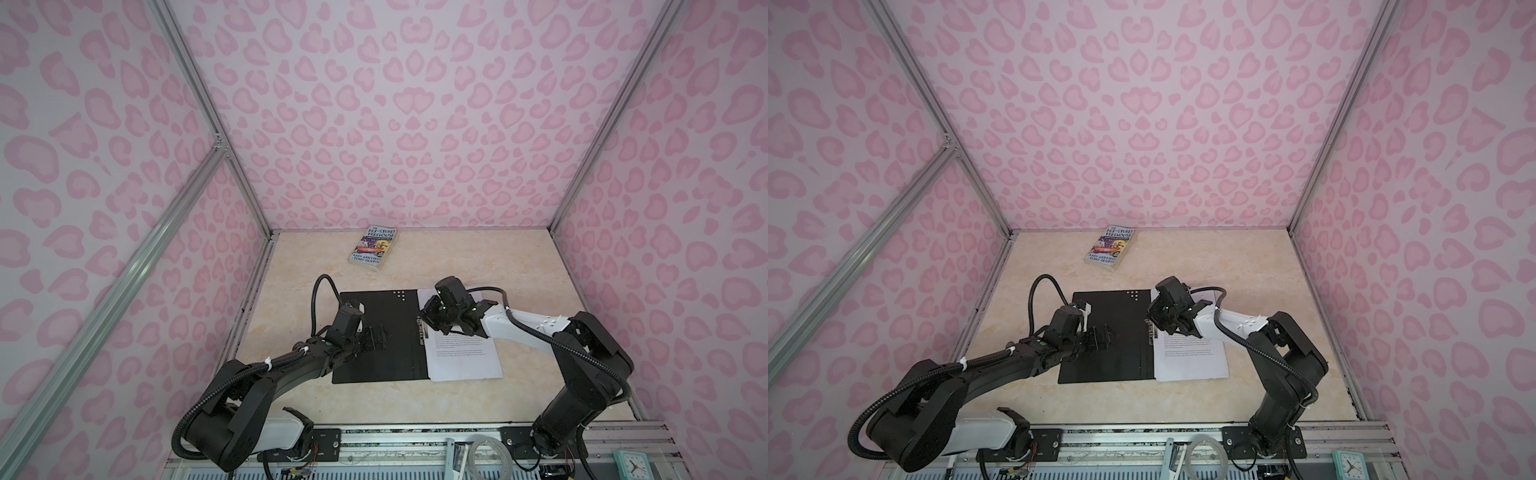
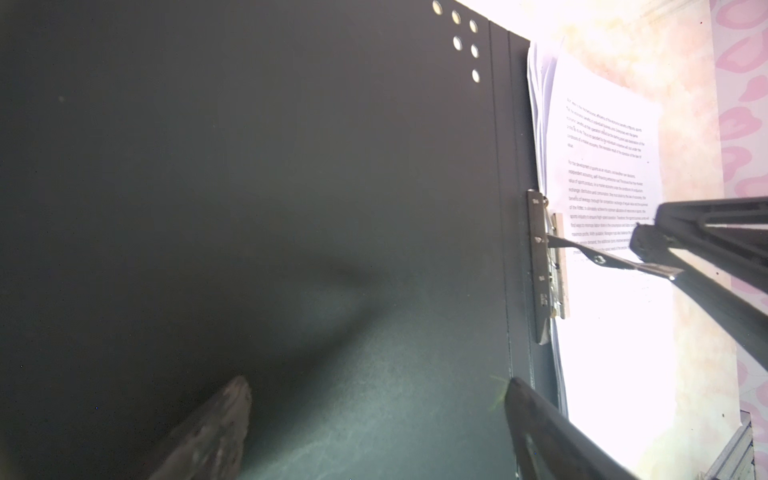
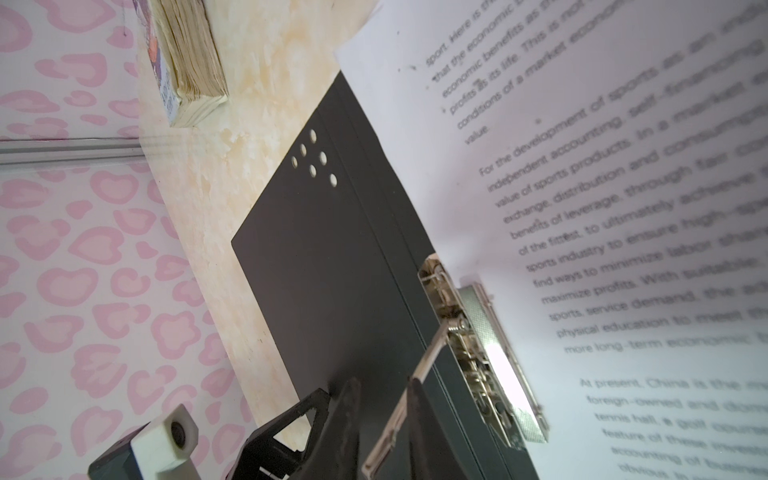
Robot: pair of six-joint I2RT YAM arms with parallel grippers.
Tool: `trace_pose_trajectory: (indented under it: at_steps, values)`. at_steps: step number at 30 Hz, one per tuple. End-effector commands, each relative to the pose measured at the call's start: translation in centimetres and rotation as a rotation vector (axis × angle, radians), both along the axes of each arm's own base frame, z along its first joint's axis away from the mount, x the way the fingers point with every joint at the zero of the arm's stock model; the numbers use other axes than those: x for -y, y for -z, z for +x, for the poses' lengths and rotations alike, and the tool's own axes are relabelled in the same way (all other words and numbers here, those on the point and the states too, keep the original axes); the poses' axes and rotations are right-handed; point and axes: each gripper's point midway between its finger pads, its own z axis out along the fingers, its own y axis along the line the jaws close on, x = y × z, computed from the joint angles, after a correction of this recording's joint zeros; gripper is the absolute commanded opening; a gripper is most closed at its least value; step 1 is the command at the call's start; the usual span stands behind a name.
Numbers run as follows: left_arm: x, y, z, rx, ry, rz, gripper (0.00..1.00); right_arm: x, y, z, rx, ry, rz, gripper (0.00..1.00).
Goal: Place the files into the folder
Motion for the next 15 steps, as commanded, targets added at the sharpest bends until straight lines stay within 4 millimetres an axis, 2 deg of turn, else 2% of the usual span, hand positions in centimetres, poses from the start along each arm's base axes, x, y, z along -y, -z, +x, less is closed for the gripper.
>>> trace_pose_trajectory:
  at_steps: [1,9,15]
  values:
    - [-0.8,1.7,-1.8,-0.097,-0.002,0.038,0.97,-0.2,0.4,-0.2,-0.004,0.000,0.009,0.21]
    - [-0.8,1.7,-1.8,-0.097,-0.002,0.038,0.97,-0.8,0.3,-1.0,0.000,-0.022,0.021,0.18]
    - [-0.8,1.7,-1.9,-0.098,-0.002,0.038,0.98,-0.4,0.2,-1.3,0.001,-0.011,0.016,0.17]
